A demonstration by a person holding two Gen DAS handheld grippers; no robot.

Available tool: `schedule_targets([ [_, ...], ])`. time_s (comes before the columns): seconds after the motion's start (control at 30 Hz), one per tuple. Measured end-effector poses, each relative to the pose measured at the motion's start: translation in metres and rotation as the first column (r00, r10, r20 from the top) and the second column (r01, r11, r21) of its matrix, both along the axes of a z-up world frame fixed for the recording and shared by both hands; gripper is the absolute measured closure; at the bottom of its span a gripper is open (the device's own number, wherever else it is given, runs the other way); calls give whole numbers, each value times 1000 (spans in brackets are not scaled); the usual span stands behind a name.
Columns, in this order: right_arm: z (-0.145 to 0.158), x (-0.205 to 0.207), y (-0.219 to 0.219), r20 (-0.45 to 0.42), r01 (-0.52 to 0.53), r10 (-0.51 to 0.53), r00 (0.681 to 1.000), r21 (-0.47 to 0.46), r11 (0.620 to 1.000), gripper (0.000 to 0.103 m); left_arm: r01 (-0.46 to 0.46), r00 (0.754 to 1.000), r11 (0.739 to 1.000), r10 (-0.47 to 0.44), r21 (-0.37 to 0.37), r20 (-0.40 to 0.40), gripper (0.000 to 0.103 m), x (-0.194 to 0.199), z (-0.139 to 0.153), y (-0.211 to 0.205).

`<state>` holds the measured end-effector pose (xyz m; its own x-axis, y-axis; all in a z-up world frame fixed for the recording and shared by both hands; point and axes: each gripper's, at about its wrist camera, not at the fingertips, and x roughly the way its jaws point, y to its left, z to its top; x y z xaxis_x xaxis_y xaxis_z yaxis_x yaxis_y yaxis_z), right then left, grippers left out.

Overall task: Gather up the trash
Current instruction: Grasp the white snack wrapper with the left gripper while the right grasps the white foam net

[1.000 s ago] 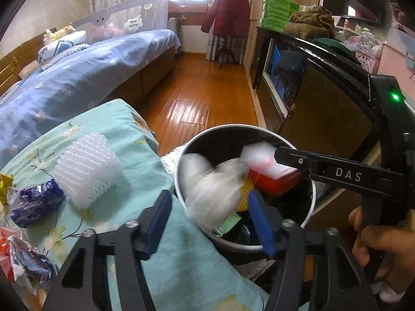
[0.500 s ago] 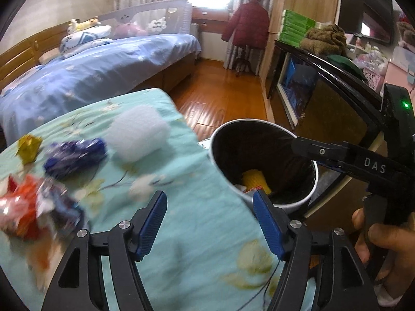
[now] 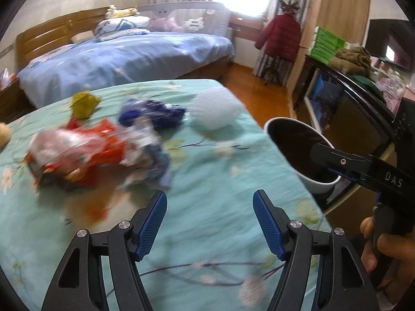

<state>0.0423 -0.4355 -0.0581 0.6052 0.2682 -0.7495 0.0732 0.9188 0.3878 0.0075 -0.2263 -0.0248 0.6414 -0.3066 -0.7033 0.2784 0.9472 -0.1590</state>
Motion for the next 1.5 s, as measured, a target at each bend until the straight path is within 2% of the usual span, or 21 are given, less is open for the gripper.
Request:
schedule_targets([
  [0.3, -5, 12, 31, -3, -68, 68, 998, -11, 998, 13, -99, 995, 994, 99, -35, -10, 35, -13, 5, 38],
  [0.67, -15, 41, 46, -8, -138, 138, 990, -38, 990, 13, -130, 991, 990, 129, -50, -23, 35, -9, 5, 38],
  [1.27, -37, 112, 55, -13, -206, 206, 979, -34, 978, 13, -188, 981, 982, 186, -35, -46, 35, 61, -6, 30],
  [1.37, -43, 123, 59, -24, -213, 212, 977, -26, 977, 13, -178, 983, 983, 176, -35, -51, 40, 66, -10, 28],
  [1.43, -45, 127, 62, -27, -219, 218, 976, -35, 975, 20, -171, 984, 985, 169, -34, -62, 54, 69, -14, 28],
  [1.47, -46, 128, 63, -29, -223, 222, 975, -44, 974, 31, -168, 984, 985, 165, -36, -67, 58, 70, -15, 29],
  [1.5, -48, 129, 64, -36, -227, 226, 974, -51, 972, 45, -165, 984, 986, 161, -40, -75, 70, 72, -17, 29],
])
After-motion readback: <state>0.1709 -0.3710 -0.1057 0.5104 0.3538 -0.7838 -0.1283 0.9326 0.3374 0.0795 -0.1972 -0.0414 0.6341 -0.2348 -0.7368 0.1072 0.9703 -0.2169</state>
